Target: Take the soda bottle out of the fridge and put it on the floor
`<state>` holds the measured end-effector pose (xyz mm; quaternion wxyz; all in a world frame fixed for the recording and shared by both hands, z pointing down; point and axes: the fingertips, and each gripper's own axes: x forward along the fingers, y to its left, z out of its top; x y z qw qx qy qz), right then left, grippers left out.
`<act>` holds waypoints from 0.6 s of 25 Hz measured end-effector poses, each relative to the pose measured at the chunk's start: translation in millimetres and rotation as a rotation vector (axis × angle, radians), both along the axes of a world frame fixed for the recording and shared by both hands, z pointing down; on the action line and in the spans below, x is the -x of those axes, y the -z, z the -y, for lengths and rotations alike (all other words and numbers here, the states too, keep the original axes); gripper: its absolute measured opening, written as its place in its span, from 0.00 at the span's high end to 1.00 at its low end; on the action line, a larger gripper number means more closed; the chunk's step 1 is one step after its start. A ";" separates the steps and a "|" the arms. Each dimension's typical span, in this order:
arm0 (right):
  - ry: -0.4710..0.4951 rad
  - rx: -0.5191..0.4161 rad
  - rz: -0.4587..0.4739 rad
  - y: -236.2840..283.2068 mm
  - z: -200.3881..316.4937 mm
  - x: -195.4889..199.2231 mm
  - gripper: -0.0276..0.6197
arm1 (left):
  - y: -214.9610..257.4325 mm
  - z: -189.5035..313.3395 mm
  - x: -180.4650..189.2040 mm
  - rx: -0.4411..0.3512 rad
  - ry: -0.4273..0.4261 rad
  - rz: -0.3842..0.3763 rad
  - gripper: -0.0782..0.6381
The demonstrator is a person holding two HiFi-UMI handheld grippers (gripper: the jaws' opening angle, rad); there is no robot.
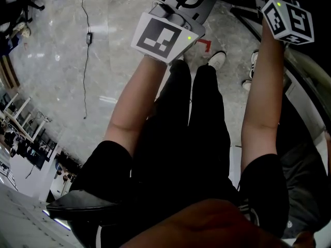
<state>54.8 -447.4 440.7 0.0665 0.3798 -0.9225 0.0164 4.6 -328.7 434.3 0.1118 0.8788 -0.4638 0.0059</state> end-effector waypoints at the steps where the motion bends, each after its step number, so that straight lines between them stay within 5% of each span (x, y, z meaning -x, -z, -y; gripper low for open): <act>1: 0.018 -0.005 -0.003 1.0 -9.7 0.3 0.46 | -1.2 -3.7 0.1 0.001 0.003 -0.002 0.90; 10: 0.175 -0.018 0.052 4.8 -98.9 14.8 0.46 | -23.8 -43.7 5.8 0.020 0.032 -0.007 0.90; 15: 0.255 0.003 0.044 -37.4 -144.4 32.7 0.46 | -70.0 -73.5 18.3 0.073 0.047 -0.002 0.90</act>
